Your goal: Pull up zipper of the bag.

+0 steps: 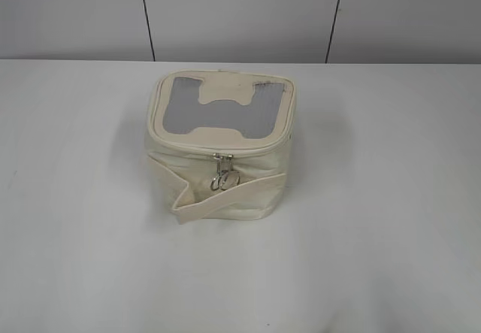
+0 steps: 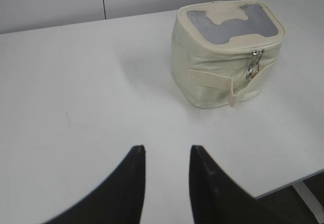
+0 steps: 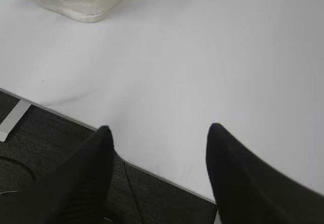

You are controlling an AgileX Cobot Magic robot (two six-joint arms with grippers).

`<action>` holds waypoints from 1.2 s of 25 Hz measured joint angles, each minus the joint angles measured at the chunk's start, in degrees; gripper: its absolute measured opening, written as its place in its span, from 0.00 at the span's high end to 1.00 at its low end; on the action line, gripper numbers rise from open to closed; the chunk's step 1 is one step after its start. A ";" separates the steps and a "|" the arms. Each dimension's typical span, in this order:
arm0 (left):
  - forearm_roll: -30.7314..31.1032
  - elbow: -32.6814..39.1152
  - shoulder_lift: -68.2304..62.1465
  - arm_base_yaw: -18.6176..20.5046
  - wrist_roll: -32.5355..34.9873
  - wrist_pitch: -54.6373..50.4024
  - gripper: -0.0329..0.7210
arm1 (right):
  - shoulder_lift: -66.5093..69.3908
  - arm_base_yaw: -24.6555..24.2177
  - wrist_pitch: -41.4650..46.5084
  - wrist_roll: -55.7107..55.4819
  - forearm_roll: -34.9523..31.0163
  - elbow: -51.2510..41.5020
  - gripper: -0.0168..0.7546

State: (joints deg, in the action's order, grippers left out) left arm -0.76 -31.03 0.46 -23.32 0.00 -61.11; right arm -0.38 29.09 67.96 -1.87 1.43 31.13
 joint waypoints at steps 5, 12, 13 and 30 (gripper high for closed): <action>0.21 0.25 0.00 0.00 0.00 0.56 0.64 | 0.00 0.00 -6.48 0.00 -0.44 -2.18 0.38; 0.21 0.25 0.00 0.00 0.00 0.56 0.64 | 0.00 0.00 -7.66 0.00 -0.84 -2.54 0.41; 0.21 0.25 0.00 0.00 0.00 0.56 0.64 | 0.00 0.00 -7.66 0.00 -0.84 -2.54 0.41; 0.25 0.25 0.00 17.72 0.00 0.56 0.64 | 0.00 -20.18 -7.76 0.00 -1.02 -2.54 0.41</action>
State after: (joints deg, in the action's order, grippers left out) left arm -0.50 -30.78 0.46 -5.60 0.00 -60.55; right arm -0.38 8.91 60.19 -1.87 0.41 28.59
